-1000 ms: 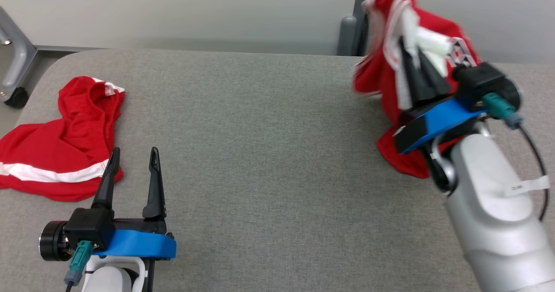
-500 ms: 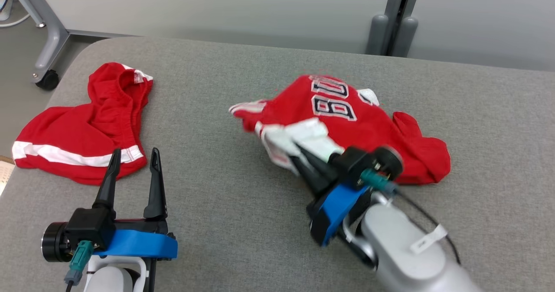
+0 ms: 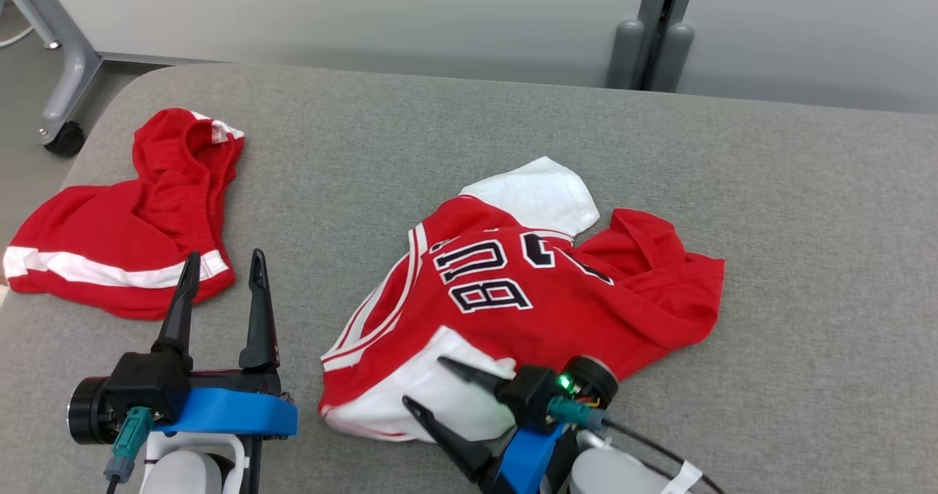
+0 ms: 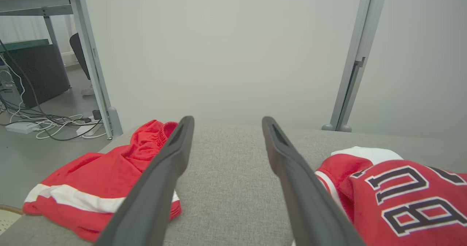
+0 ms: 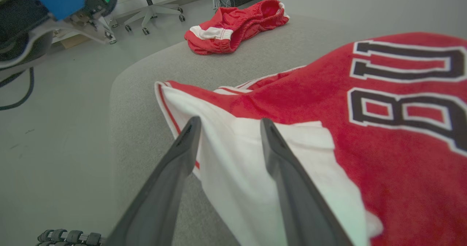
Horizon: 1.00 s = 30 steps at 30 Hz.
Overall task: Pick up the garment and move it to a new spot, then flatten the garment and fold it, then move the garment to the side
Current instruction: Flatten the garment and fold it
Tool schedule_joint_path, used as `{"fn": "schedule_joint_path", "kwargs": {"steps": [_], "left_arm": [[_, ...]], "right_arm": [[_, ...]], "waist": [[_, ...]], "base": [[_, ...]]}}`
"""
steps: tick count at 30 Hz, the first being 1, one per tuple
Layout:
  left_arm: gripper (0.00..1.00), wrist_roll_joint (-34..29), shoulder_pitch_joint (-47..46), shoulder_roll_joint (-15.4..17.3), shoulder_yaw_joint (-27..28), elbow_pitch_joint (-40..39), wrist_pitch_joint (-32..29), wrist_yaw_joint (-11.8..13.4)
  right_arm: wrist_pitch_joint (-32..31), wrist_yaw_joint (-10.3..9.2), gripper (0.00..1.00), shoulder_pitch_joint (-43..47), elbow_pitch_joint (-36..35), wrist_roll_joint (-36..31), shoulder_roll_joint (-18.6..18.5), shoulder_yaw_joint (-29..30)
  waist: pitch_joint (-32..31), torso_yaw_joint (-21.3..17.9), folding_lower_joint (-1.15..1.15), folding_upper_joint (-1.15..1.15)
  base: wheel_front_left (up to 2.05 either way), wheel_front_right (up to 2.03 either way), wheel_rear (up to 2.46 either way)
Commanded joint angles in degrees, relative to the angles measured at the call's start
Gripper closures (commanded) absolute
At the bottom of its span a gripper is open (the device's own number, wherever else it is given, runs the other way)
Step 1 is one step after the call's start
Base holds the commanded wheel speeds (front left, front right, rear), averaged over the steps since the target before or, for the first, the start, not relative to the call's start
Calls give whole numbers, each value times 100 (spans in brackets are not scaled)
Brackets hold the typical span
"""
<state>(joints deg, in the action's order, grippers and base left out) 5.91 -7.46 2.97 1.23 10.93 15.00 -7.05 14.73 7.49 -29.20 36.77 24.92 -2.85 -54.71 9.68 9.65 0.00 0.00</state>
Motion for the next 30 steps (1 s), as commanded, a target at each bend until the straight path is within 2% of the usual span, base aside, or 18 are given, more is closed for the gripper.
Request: {"fn": "schedule_joint_path", "kwargs": {"steps": [1,5,11,20,26,30], "left_arm": [[0,-1,-29,-11,31,-10,27,21],[0,-18,4,-11,68,-27,27,25],[0,-48,71,-11,109,-57,27,33],[0,-122,130,-10,151,-41,27,9],[0,-131,164,-10,147,-47,27,-4],[0,-134,135,-11,129,-32,27,-11]], "right_arm": [[45,1,0,-113,6,-9,-8,168],[51,1,0,-114,-220,-274,-16,849],[49,1,0,219,-802,-768,-285,2175],[50,1,0,1057,-1350,-1408,-415,4161],[50,1,0,1377,-1395,-1662,-351,4737],[49,1,0,1340,-1346,-1758,-353,4863]], "waist": [[-16,-57,0,0],[-41,-150,0,0],[-100,-276,0,0],[-187,-386,0,0],[-197,-417,0,0],[-191,-418,0,0]], "base": [[0,0,0],[0,0,0],[0,0,0],[0,0,0],[0,0,0],[0,0,0]]}}
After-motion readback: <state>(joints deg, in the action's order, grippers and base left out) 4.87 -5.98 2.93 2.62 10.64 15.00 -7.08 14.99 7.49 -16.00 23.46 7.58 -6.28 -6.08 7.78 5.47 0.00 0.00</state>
